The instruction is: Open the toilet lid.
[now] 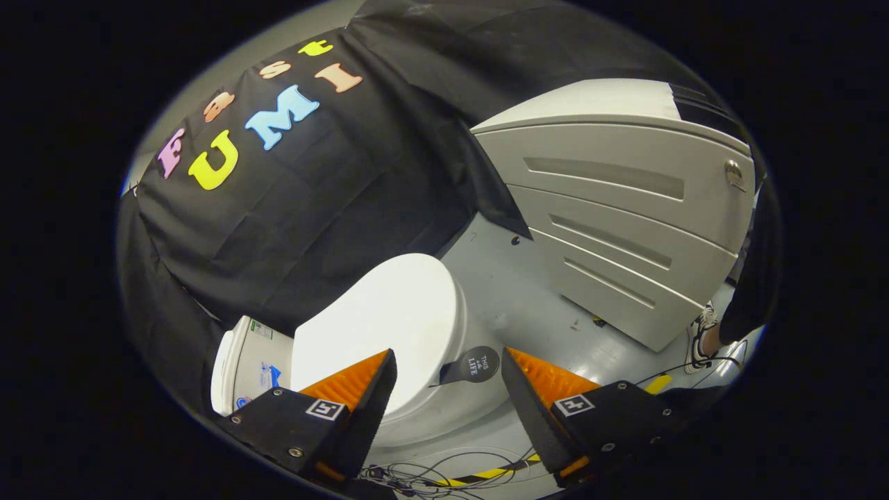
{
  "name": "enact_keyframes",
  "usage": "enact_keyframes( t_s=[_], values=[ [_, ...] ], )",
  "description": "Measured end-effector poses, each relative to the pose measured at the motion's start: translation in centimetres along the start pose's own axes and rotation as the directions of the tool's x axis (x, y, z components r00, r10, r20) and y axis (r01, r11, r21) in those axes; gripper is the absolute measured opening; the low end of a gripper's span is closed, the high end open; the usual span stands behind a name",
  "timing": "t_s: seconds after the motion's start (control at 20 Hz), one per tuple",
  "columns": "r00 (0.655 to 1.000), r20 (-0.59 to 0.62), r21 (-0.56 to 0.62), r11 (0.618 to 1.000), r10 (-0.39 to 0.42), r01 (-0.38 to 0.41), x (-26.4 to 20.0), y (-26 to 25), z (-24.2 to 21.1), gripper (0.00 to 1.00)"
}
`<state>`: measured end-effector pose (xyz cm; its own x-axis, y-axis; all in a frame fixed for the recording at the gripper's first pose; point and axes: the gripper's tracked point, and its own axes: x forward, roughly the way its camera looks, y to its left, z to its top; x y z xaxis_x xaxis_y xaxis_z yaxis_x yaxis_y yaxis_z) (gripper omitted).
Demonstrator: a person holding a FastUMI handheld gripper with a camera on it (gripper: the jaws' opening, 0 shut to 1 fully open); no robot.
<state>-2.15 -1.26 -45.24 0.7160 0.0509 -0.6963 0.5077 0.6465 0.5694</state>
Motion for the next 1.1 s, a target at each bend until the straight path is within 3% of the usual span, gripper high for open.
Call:
enact_keyframes(
  t_s=[0.3, 0.55, 0.7, 0.9, 1.1],
  values=[
    [0.999, -0.034, 0.031, 0.999, 0.01, -0.009, 2.1, -0.9, -1.7, 0.94],
    [0.996, -0.043, 0.073, 0.995, 0.077, -0.073, 3.3, -1.5, -3.4, 0.88],
    [0.994, -0.062, 0.069, 0.993, 0.095, -0.09, 5.0, -1.1, -3.2, 0.75],
    [0.993, -0.043, 0.136, 0.985, 0.113, -0.106, 6.0, -2.3, -2.4, 0.65],
    [0.981, -0.072, 0.184, 0.969, 0.178, -0.162, 6.9, -2.5, -3.3, 0.52]
  ],
)
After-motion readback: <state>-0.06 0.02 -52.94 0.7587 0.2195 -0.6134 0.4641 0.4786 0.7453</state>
